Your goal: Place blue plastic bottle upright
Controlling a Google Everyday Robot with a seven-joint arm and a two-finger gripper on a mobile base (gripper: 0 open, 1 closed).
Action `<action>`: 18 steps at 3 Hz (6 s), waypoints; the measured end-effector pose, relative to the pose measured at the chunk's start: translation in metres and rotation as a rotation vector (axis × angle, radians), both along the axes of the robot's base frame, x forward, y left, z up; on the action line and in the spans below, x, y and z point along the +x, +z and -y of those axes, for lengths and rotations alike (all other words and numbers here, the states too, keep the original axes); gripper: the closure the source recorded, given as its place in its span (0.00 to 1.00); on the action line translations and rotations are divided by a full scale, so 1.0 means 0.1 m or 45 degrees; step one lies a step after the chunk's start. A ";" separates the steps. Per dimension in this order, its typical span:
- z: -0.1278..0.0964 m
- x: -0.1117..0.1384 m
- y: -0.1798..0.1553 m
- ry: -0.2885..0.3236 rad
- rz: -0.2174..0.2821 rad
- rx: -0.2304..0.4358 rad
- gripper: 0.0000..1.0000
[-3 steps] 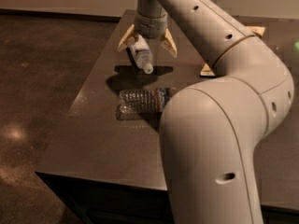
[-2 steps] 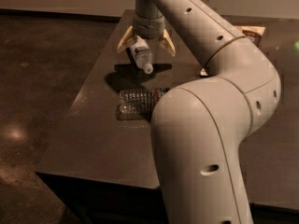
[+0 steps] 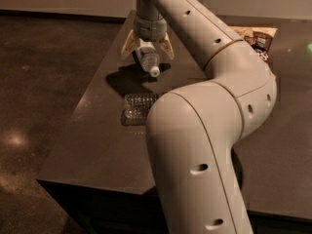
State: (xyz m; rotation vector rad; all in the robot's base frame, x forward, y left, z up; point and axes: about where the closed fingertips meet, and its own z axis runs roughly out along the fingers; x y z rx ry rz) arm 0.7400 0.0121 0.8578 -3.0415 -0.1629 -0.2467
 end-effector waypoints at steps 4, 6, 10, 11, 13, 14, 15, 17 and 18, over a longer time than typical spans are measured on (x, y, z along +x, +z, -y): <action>-0.03 -0.20 0.43 -0.064 -0.029 0.292 1.00; 0.00 -0.48 0.90 -0.375 -0.162 0.684 1.00; 0.57 -0.78 1.04 -1.183 -0.253 0.946 1.00; 0.59 -0.79 1.07 -1.231 -0.222 0.965 1.00; 0.59 -0.78 1.06 -1.293 -0.326 1.015 1.00; 0.70 -0.76 1.09 -1.436 -0.547 1.197 1.00; 0.89 -0.76 1.24 -1.558 -0.702 1.376 1.00; 1.43 -0.94 1.44 -1.877 -0.903 1.627 1.00; 1.57 -1.14 1.40 -1.995 -1.049 1.690 1.00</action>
Offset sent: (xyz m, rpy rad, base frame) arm -0.0261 -0.0230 0.0143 -0.0498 0.0926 0.0245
